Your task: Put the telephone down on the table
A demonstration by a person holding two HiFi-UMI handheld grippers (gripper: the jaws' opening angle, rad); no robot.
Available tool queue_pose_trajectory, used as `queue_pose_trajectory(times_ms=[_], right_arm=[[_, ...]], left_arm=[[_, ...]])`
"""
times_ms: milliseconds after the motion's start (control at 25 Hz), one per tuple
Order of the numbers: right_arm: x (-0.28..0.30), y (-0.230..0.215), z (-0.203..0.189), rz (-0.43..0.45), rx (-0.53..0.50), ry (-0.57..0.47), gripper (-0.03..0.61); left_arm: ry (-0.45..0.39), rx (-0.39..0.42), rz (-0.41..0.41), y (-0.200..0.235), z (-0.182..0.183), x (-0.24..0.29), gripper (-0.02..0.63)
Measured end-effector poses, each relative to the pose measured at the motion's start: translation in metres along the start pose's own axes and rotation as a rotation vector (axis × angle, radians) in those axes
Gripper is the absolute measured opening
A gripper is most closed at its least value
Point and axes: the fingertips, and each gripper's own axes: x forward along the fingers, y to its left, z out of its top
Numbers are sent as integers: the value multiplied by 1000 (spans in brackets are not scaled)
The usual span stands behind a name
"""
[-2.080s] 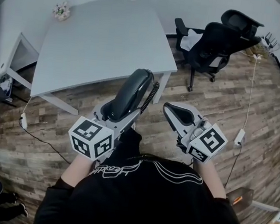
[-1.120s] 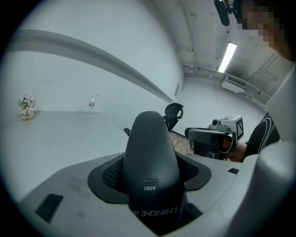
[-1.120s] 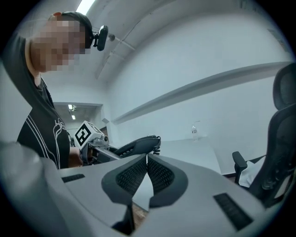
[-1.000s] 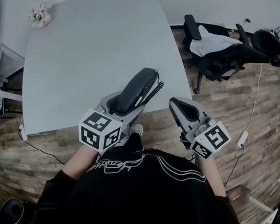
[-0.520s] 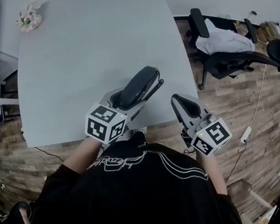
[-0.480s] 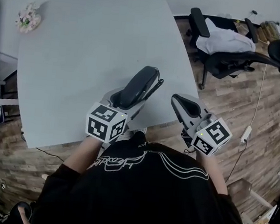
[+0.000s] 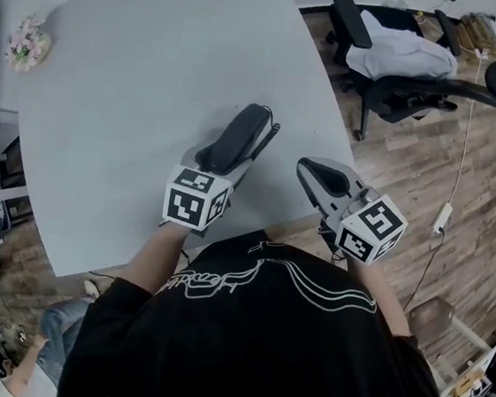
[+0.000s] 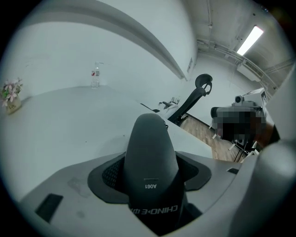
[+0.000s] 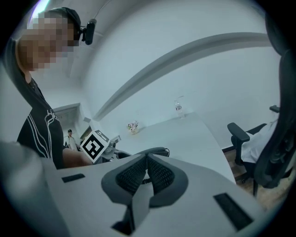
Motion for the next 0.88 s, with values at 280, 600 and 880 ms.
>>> queue_pose_trajectory(times_ms=[280, 600, 880], right_arm=[[12, -13, -14, 4, 81, 40, 40], [21, -19, -23, 17, 106, 70, 40], [21, -25, -27, 7, 138, 53, 40]], left_arm=[[40, 20, 56, 23, -12, 18, 284], [70, 94, 97, 34, -23, 31, 284], [95, 104, 111, 35, -22, 33, 284]])
